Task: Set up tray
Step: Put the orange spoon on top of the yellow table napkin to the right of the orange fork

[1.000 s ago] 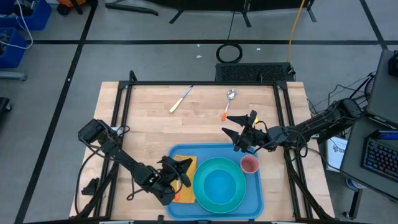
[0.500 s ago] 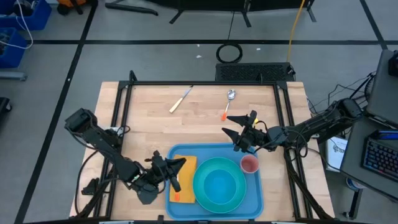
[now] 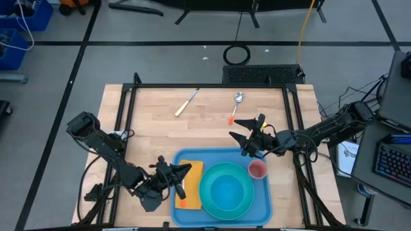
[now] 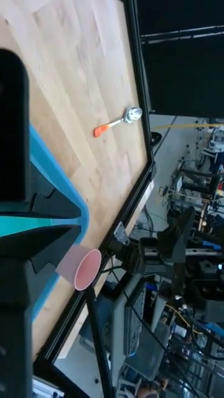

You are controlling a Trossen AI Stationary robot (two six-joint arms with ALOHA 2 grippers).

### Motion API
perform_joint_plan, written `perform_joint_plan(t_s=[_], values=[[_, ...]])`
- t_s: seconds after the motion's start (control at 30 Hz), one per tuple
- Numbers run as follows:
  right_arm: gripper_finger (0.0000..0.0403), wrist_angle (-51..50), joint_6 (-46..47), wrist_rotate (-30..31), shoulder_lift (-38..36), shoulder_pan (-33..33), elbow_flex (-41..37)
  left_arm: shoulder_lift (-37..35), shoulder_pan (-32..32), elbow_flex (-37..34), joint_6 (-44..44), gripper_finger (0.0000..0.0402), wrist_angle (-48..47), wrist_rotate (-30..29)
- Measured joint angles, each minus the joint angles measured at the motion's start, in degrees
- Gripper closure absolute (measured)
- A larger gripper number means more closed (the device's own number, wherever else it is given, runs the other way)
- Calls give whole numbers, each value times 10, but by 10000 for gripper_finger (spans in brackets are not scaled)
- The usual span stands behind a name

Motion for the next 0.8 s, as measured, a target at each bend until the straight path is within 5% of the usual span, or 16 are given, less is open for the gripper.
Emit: perform_joint_plan(t_s=[0.47, 0.8], values=[[124, 1, 11, -17, 0, 0, 0, 0, 0, 0, 10, 371, 0, 0], [124, -5, 494, -61, 0, 2, 0, 0, 0, 0, 10, 371, 0, 0]])
